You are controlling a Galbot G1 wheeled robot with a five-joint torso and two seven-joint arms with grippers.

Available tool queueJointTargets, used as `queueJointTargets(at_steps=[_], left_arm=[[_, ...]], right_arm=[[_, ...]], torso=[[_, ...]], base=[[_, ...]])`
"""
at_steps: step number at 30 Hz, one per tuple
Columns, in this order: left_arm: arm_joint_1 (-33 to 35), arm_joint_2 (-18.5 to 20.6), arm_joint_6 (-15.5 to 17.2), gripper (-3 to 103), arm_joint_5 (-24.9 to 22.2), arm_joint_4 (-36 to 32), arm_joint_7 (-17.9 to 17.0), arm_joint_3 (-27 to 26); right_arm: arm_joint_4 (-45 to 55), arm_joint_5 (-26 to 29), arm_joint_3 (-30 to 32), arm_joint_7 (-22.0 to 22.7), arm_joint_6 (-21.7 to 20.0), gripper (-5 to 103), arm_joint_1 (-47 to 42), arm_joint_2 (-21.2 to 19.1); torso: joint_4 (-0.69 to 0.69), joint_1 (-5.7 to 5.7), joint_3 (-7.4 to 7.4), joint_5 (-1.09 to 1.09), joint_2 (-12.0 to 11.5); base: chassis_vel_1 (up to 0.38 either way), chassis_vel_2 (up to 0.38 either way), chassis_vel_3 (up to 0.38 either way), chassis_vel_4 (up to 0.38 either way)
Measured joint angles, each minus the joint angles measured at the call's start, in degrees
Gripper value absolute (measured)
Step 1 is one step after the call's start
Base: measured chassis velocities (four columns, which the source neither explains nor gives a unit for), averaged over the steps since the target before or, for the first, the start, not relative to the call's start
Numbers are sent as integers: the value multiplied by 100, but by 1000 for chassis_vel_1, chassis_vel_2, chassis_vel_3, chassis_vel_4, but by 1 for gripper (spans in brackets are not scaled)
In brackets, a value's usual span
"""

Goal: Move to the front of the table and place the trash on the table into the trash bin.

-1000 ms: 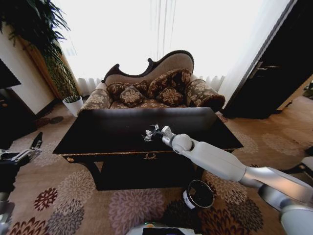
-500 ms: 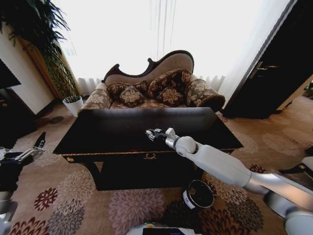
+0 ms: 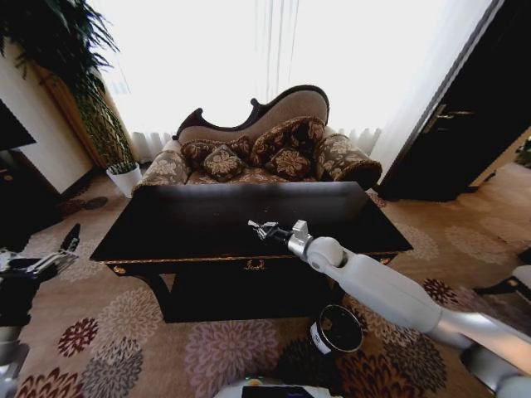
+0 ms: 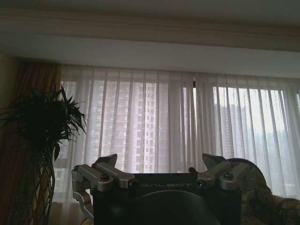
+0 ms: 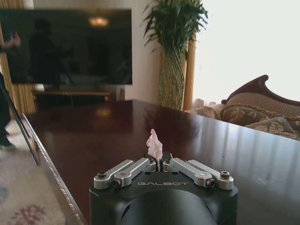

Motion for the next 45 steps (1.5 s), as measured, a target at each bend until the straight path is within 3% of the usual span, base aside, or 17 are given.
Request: queueJointTargets(at_steps=[4, 9, 12, 15, 20, 24, 27, 32, 35, 37, 39, 40, 44, 45], left_arm=[[-19, 67, 2, 100, -44, -6, -5, 1], [-57, 53, 7, 100, -42, -26, -5, 114], [-43, 51, 11, 100, -38, -84, -7, 165], [20, 178, 13, 100, -94, -111, -15, 122], [39, 297, 15, 100, -219, -94, -26, -5], [30, 370, 17, 100, -299, -64, -31, -60], [2, 371, 22, 100, -303, -64, -34, -32], [-24, 353, 26, 100, -295, -78, -34, 30], [-24, 344, 26, 100, -301, -95, -36, 19], [-22, 341, 29, 100, -319, -108, -36, 8], [-15, 337, 74, 100, -451, -188, -44, -84], [-15, 337, 74, 100, -451, -188, -44, -84], [-32, 352, 98, 100, -507, -200, -51, -181], [-32, 352, 98, 100, -507, -200, -51, -181]], right_arm=[[501, 245, 1050, -261, 161, 2, -1174, -377], [889, 229, 1662, -481, 390, 2, -2232, -448], [1071, 180, 2047, -712, 533, 2, -2776, -307], [1213, 122, 2553, -1362, 958, 2, -3601, 54], [1175, -132, 2862, -1975, 1287, 2, -4339, 363], [711, -816, 2988, -2631, 1769, 2, -5024, 714], [398, -1183, 2934, -2702, 1862, 2, -5126, 841], [-89, -1561, 2821, -2481, 1839, 2, -5086, 1018], [-599, -1826, 2757, -1961, 1635, 2, -4904, 1120], [-750, -1907, 2750, -1873, 1618, 2, -4863, 1142], [-1528, -2547, 2741, -1521, 1648, 2, -4671, 1266], [-1528, -2547, 2741, -1521, 1648, 2, -4671, 1266], [-2593, -3399, 2690, -497, 1417, 2, -4360, 1440], [-2593, -3399, 2690, -497, 1417, 2, -4360, 1440]], torso=[[-3, 0, 0, 0, 0], [-3, 0, 0, 0, 0], [-1, 0, 0, -1, 0], [-1, 0, -1, -1, 0], [-1, -1, -1, -1, 0], [-2, -1, -1, -1, 0], [-1, 0, 0, -1, 1], [-1, 0, 0, -1, 0], [0, 0, 0, -2, 0], [0, 0, 0, -2, 0], [0, 0, 0, 0, 0], [0, 0, 0, 0, 0], [-1, 1, 1, 0, 0], [-1, 1, 1, 0, 0]], base=[[0, 0, 0, 0], [0, 0, 0, 0], [0, 0, 0, 0], [0, 0, 0, 0], [0, 0, 0, 0], [0, 0, 0, 0], [0, 0, 0, 0], [0, 0, 0, 0], [0, 0, 0, 0], [0, 0, 0, 0], [0, 0, 0, 0], [0, 0, 0, 0], [0, 0, 0, 0], [0, 0, 0, 0]])
